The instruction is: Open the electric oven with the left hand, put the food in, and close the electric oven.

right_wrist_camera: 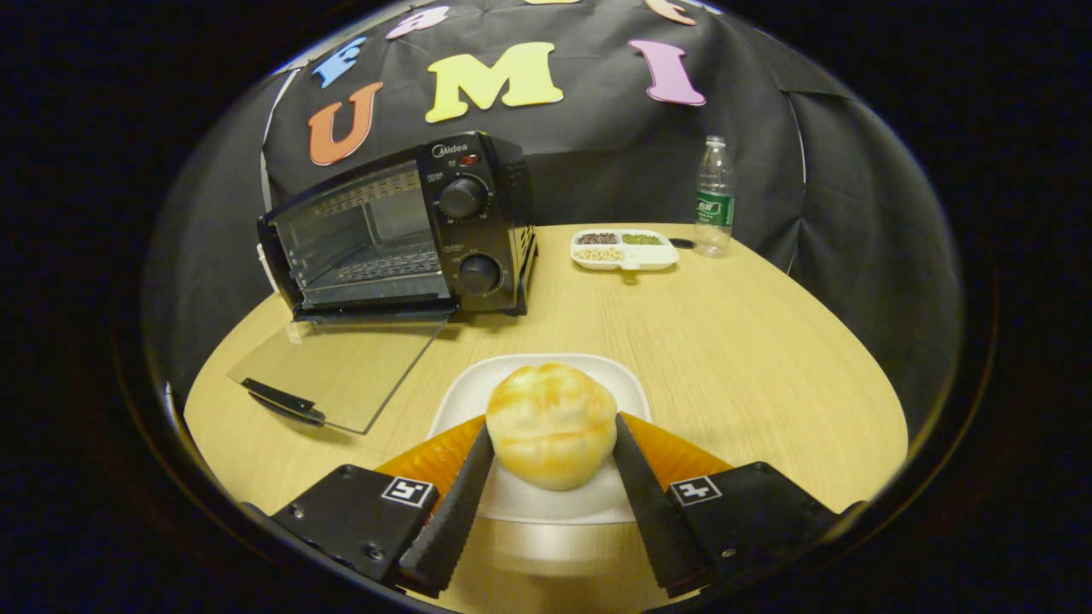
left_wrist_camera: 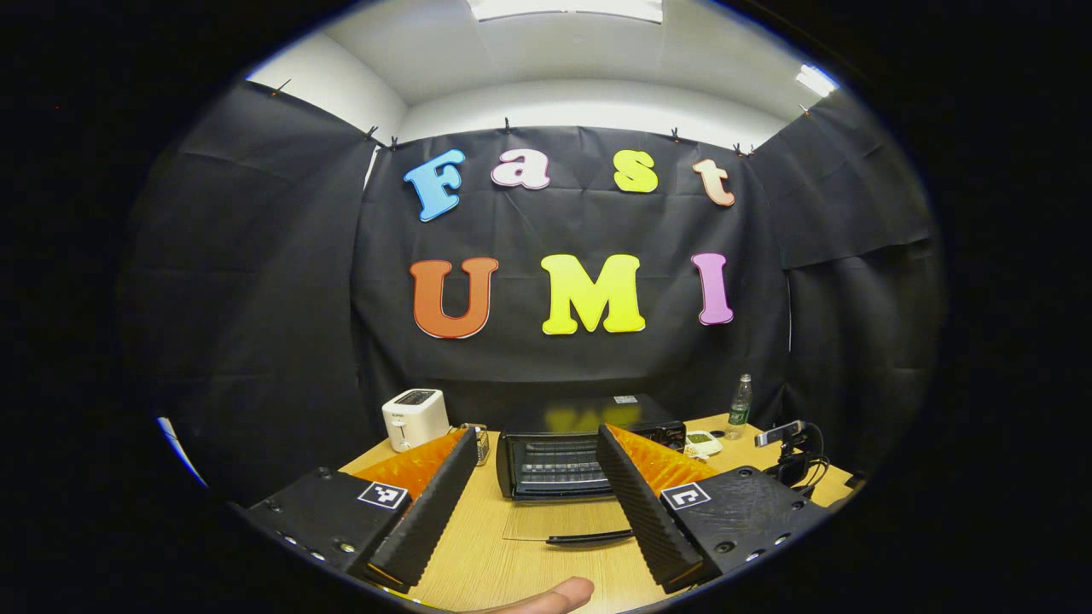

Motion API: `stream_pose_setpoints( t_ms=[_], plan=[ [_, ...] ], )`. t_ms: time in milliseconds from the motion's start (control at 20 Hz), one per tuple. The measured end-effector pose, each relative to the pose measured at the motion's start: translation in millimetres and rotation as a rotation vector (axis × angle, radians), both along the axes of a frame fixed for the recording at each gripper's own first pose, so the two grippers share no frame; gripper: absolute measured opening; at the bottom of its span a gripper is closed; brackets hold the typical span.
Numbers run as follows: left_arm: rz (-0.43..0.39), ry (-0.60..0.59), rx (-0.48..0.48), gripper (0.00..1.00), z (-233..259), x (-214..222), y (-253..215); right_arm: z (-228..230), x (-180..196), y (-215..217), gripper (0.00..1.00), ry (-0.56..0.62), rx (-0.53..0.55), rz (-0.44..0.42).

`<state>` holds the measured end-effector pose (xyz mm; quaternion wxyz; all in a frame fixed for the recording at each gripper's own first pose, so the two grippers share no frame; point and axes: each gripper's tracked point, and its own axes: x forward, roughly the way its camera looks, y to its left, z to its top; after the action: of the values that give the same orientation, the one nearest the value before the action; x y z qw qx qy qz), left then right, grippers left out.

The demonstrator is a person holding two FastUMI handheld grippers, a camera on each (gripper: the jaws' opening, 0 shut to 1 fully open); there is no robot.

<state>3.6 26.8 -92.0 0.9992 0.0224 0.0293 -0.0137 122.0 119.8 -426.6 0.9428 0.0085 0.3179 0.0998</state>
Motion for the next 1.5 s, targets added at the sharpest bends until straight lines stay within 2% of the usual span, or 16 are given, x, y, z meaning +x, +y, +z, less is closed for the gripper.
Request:
stream_pose_setpoints(
  t_ms=[300,350,400,500,550,650,750,800,850,900,950,1000,1050,1100,1300,1500],
  plan=[
    [-0.003,0.003,-0.01,0.92,-2.9,-5.3,9.4,39.5,-4.5,27.4,0.86,-0.028,0.265,-0.034],
    [0.001,0.002,-0.009,0.92,-2.1,-6.5,13.3,45.2,-4.0,37.5,0.82,-0.029,0.319,-0.025],
    [0.006,0.0,-0.009,0.92,-1.5,-8.0,16.8,55.3,-1.6,49.9,0.86,-0.042,0.384,-0.016],
    [0.021,-0.003,-0.009,0.92,-0.5,-10.4,22.8,71.2,3.3,63.1,0.82,-0.081,0.448,-0.034],
    [0.026,-0.004,-0.01,0.92,0.1,-12.3,26.0,79.1,6.0,70.3,0.85,-0.106,0.475,-0.042],
    [0.036,-0.005,-0.012,0.92,0.9,-14.3,32.0,92.1,8.9,92.6,0.85,-0.14,0.527,-0.051],
    [0.048,-0.002,-0.014,0.92,1.2,-16.5,38.7,97.6,9.0,117.0,0.81,-0.133,0.558,-0.043],
    [0.057,0.0,-0.015,0.92,1.4,-17.2,41.8,100.7,10.7,131.5,0.85,-0.132,0.576,-0.045],
    [0.063,0.0,-0.015,0.92,1.8,-16.6,44.9,102.0,13.5,142.3,0.81,-0.132,0.585,-0.05],
    [0.066,0.001,-0.015,0.92,1.9,-17.2,47.0,103.1,17.3,153.5,0.81,-0.13,0.601,-0.06],
    [0.069,0.003,-0.015,0.92,1.3,-17.4,50.9,104.3,20.0,166.0,0.85,-0.128,0.62,-0.074],
    [0.07,0.006,-0.015,0.92,-0.1,-16.3,52.5,104.1,25.5,176.6,0.81,-0.131,0.632,-0.093],
    [0.072,0.012,-0.014,0.92,-2.1,-15.3,54.5,102.9,29.7,185.2,0.81,-0.139,0.636,-0.114],
    [0.075,0.017,-0.013,0.92,-3.5,-14.1,57.6,101.9,36.9,192.7,0.86,-0.148,0.638,-0.135],
    [0.082,0.029,-0.022,0.92,-7.1,-12.5,67.4,90.1,64.2,219.2,0.86,-0.138,0.61,-0.215],
    [0.056,0.026,-0.028,0.92,-11.2,-7.1,66.3,75.4,95.7,242.2,0.85,-0.119,0.534,-0.25]
  ],
)
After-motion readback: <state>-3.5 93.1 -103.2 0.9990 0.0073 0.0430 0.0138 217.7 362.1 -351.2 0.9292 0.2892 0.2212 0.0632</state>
